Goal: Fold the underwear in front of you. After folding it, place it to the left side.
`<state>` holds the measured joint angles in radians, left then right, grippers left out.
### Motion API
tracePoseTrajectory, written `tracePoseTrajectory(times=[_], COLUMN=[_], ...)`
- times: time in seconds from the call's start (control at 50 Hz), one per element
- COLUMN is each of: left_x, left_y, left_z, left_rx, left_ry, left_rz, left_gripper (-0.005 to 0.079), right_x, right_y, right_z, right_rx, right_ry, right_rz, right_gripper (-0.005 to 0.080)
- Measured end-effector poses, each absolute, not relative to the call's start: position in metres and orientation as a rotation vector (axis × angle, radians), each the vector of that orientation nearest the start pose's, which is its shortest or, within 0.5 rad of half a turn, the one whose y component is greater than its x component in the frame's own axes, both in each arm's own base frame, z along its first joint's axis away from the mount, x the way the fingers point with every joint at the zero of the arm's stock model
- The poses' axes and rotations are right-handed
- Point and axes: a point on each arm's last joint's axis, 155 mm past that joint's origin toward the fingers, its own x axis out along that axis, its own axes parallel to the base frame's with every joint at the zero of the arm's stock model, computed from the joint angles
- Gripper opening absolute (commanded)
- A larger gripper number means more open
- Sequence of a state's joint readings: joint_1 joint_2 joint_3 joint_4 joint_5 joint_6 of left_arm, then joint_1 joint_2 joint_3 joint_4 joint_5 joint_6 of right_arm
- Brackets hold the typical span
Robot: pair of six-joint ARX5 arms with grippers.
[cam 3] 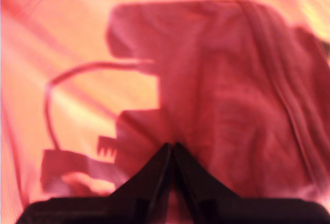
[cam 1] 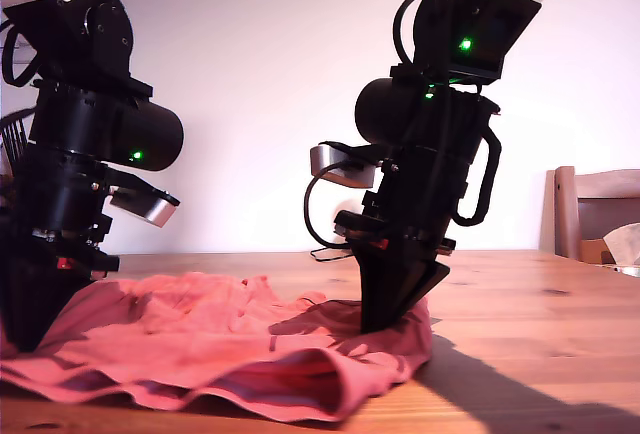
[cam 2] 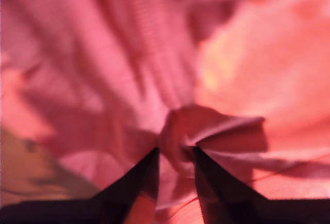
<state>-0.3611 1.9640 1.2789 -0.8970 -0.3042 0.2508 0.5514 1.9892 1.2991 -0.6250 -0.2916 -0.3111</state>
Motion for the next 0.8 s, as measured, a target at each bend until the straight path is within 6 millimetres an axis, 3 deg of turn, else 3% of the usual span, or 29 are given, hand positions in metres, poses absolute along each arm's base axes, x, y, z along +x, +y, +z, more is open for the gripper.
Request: tracePoseTrajectory(times=[0.3,0.48,0.62,0.8], left_x=[0.401,0.417,0.426,0.429], left_y=[-0.085,-0.101,-0.128,-0.182], left_z=[0.003,0.004,0.005,0.007], left_rx=[0.731,0.739,0.724,0.681], left_ry=[1.276,1.199,1.124,1.022], left_rz=[-0.238,-0.259,-0.326,-0.467], left_gripper=[0.0182,0.0182,0.0182,0.0182], right_x=[0.278,0.25,0.237,0.226], right_y=[0.302,0.328,0.343,0.355], right_z=[-0.001,-0.001,-0.001,0.0], right_rx=[-0.388,-0.408,-0.411,-0.412], right_ry=[1.271,1.272,1.263,1.255], right_rz=[1.057,1.128,1.153,1.17], right_gripper=[-0.0011,-0.0011,-0.0011,-0.0011])
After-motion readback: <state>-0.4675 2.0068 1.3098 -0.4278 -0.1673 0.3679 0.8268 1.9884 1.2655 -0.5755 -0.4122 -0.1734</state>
